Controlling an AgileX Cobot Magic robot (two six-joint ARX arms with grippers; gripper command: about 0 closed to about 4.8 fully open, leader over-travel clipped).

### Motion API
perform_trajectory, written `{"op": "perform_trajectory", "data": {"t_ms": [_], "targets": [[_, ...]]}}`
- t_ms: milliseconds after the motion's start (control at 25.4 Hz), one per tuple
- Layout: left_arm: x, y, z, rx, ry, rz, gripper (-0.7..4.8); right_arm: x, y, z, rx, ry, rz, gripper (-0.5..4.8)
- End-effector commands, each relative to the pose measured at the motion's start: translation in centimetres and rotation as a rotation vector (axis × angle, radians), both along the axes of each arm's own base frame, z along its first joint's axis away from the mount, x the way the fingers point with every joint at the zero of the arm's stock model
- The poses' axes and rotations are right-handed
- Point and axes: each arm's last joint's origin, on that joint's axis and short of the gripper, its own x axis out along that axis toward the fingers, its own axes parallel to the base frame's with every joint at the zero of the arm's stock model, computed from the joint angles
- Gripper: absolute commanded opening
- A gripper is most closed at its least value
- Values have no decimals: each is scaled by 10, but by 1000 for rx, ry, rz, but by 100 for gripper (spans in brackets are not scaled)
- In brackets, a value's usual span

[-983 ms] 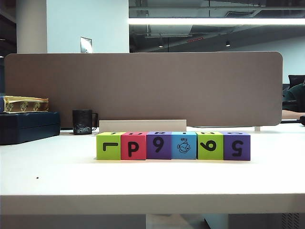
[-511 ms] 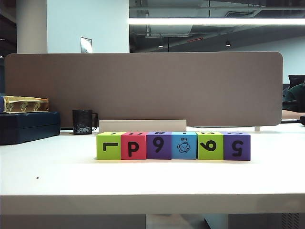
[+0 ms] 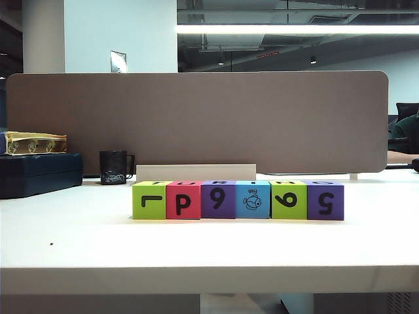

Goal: Select the appropriate blocks from the scattered letter blocks on the table and arrange them in a row to spell out "TURING".

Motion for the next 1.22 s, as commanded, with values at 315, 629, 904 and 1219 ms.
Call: {"op": "perform_trajectory", "data": {"t_ms": [315,629,904,1219], "targets": [[0,0,-1,0,6,-4,-6,-1,0,-14,2,-32,1,-1],[0,0,-1,0,6,-4,-6,-1,0,-14,-13,-32,4,-1],[0,0,-1,0,6,-4,-6,-1,0,-14,-54,-35,10,-1],[0,0,-1,0,6,-4,-6,-1,-6,-14,-53,-33,-53,-1]]}}
